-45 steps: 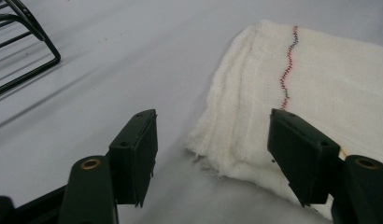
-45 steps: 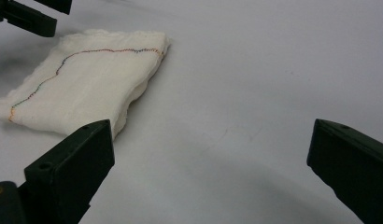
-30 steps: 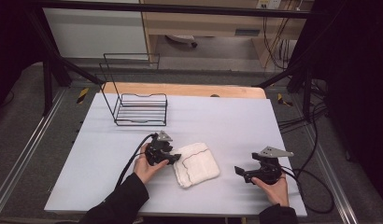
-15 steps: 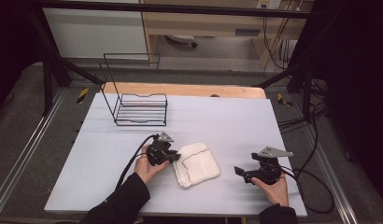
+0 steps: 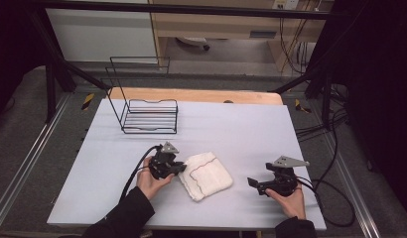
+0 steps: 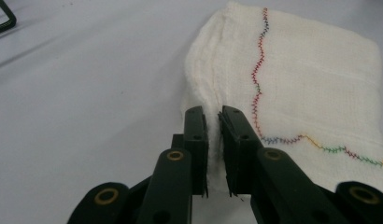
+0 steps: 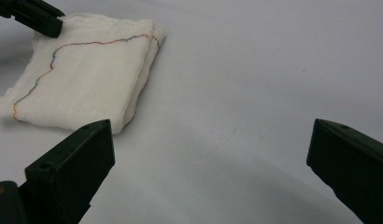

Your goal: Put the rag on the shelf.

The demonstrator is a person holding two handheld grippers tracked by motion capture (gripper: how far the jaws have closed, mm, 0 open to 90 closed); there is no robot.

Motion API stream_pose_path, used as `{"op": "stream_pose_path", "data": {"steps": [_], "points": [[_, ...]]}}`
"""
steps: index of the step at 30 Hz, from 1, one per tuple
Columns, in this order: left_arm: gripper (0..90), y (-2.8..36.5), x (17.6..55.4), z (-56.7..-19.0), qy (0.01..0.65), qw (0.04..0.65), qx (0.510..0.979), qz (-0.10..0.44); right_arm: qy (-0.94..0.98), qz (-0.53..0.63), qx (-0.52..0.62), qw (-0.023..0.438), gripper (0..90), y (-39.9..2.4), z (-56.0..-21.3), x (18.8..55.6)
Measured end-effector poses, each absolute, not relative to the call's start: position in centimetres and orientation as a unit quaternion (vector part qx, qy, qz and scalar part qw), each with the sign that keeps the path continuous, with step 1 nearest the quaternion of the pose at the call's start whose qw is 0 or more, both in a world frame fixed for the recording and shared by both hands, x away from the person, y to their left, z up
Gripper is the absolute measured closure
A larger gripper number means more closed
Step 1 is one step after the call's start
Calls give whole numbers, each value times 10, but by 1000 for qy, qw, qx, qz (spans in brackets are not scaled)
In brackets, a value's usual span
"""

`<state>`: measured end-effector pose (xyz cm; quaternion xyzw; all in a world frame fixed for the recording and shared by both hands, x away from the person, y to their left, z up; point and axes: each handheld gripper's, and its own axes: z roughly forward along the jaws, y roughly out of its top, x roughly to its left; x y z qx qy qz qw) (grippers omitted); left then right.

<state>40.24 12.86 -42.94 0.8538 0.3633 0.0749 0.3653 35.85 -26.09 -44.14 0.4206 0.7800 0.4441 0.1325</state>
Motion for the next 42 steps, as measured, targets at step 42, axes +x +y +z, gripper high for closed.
{"op": "stream_pose_path", "data": {"steps": [42], "points": [[822, 132, 399, -426, 369, 346, 854, 117, 798, 440, 395, 118, 32, -228, -439, 358]]}}
